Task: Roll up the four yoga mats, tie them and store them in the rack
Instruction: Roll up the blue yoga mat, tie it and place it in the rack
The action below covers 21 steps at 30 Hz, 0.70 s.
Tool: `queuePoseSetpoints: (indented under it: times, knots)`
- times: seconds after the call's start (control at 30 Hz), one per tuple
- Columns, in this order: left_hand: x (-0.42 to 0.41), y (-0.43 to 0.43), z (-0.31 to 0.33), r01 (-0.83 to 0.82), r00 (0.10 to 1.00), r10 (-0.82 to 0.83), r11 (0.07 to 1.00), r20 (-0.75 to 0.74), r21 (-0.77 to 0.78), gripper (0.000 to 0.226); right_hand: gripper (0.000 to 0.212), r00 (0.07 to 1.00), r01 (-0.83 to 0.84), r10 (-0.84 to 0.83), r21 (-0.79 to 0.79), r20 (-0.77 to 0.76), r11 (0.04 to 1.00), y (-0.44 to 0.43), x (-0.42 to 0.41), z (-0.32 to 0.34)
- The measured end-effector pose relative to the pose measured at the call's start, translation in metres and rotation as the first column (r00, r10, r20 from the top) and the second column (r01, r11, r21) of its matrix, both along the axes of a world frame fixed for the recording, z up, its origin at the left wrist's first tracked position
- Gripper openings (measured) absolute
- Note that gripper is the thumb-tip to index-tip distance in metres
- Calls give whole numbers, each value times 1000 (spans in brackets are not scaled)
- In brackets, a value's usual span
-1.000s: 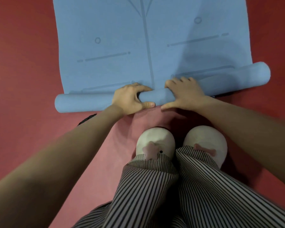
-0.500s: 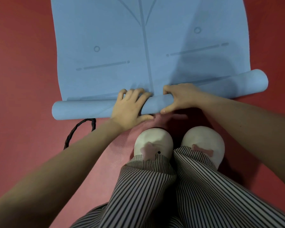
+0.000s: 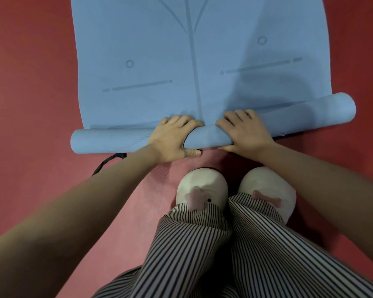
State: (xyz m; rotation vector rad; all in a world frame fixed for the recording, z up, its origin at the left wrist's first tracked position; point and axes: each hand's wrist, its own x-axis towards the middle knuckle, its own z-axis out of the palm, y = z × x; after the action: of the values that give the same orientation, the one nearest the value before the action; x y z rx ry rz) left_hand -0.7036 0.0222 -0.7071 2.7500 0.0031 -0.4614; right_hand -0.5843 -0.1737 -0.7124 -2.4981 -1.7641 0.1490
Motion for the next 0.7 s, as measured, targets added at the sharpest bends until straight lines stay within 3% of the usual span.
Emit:
queuePoseSetpoints:
  times: [0.17, 0.3, 0.5, 0.7]
  knots:
    - [3, 2, 2, -14, 999, 16, 998, 43, -56, 76, 58, 981, 13, -14, -9, -191, 1000, 6, 10, 5]
    - [13, 7, 8, -126, 991, 132, 967, 16, -220, 75, 57, 939, 88, -126, -130, -320, 988, 14, 19, 15]
    - [33, 17, 13, -359, 924, 255, 831, -284, -424, 52, 58, 849, 134, -234, -236, -473, 963, 29, 33, 25]
    - [41, 20, 20, -395, 882, 184, 790, -434, -469, 43, 58, 811, 117, -282, -331, -512, 936, 35, 35, 29]
